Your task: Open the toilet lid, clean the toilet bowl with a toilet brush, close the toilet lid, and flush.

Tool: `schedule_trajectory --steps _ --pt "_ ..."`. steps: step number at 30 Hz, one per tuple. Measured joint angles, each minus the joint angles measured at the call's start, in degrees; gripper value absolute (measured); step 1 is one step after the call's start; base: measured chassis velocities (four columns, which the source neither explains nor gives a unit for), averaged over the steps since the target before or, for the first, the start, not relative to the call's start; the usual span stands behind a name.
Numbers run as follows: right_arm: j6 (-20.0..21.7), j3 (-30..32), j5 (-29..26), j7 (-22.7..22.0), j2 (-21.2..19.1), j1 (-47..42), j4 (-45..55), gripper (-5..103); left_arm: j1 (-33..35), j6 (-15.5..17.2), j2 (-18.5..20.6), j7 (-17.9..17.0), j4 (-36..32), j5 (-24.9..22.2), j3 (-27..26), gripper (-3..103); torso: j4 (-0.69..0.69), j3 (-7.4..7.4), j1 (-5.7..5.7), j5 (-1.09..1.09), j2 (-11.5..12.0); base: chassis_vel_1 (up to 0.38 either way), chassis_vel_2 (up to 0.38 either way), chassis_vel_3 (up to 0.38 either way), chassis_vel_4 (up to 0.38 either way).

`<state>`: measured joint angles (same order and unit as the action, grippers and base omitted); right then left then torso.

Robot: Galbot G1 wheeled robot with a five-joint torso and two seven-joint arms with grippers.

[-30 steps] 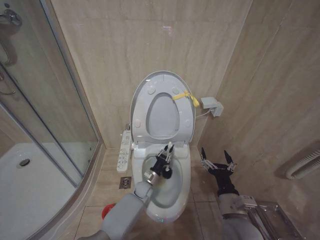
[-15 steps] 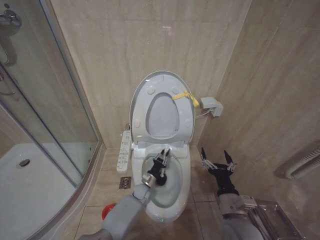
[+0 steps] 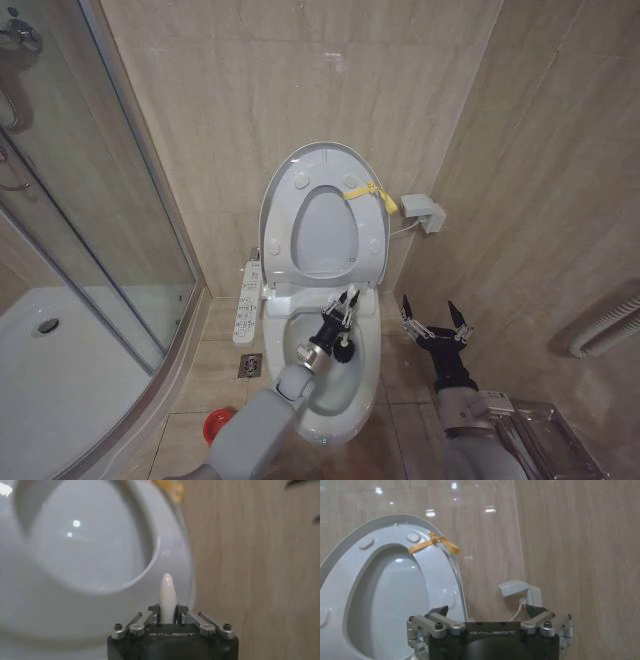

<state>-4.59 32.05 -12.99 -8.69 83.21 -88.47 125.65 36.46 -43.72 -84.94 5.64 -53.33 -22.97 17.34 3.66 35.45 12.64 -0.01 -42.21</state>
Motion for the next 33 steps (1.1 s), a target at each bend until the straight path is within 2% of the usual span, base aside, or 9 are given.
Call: schedule_trajectory --steps 3,8,14,16,17,18,21,26,33 --pt "0.0 0.0 0.0 0.0 0.0 0.0 0.0 100 -1.4 -1.3 0.3 0.2 5.1 -0.1 -1.0 21 -0.02 0.00 0.00 0.00 0.0 0.000 0.000 0.000 0.000" --pt "0.0 0.0 0.0 0.0 0.0 0.0 0.0 100 -1.9 -1.5 1.1 0.3 5.0 -0.1 -1.9 21 -0.02 0.00 0.00 0.01 0.0 0.000 0.000 0.000 0.000" --pt "0.0 0.0 0.0 0.0 0.0 0.0 0.0 100 0.2 2.2 1.0 -1.9 -4.2 1.5 -3.0 21 0.01 0.00 0.00 0.00 0.0 0.000 0.000 0.000 0.000" --pt "0.0 0.0 0.0 0.0 0.0 0.0 0.0 100 2.0 4.0 0.6 -4.1 -7.7 5.2 -4.1 21 0.00 0.00 0.00 0.00 0.0 0.000 0.000 0.000 0.000" --pt "0.0 0.0 0.0 0.0 0.0 0.0 0.0 100 2.0 4.0 0.6 -4.1 -7.7 5.2 -4.1 21 0.00 0.00 0.00 0.00 0.0 0.000 0.000 0.000 0.000" --pt "0.0 0.0 0.0 0.0 0.0 0.0 0.0 100 3.1 4.4 0.4 -5.3 -9.6 8.4 -5.0 21 0.02 0.00 0.00 0.00 0.0 0.000 0.000 0.000 0.000" --pt "0.0 0.0 0.0 0.0 0.0 0.0 0.0 100 5.7 5.8 2.4 -6.6 -16.1 12.8 -5.6 21 -0.01 0.00 0.00 0.00 0.0 0.000 0.000 0.000 0.000" --pt "0.0 0.0 0.0 0.0 0.0 0.0 0.0 100 8.4 7.7 5.3 -8.4 -23.1 14.6 -6.0 21 -0.02 -0.01 0.00 0.00 0.0 0.000 0.000 0.000 0.000" --pt "0.0 0.0 0.0 0.0 0.0 0.0 0.0 100 11.3 8.6 5.0 -9.6 -27.5 15.2 -7.4 21 0.00 -0.01 0.00 0.00 0.0 0.000 0.000 0.000 0.000"
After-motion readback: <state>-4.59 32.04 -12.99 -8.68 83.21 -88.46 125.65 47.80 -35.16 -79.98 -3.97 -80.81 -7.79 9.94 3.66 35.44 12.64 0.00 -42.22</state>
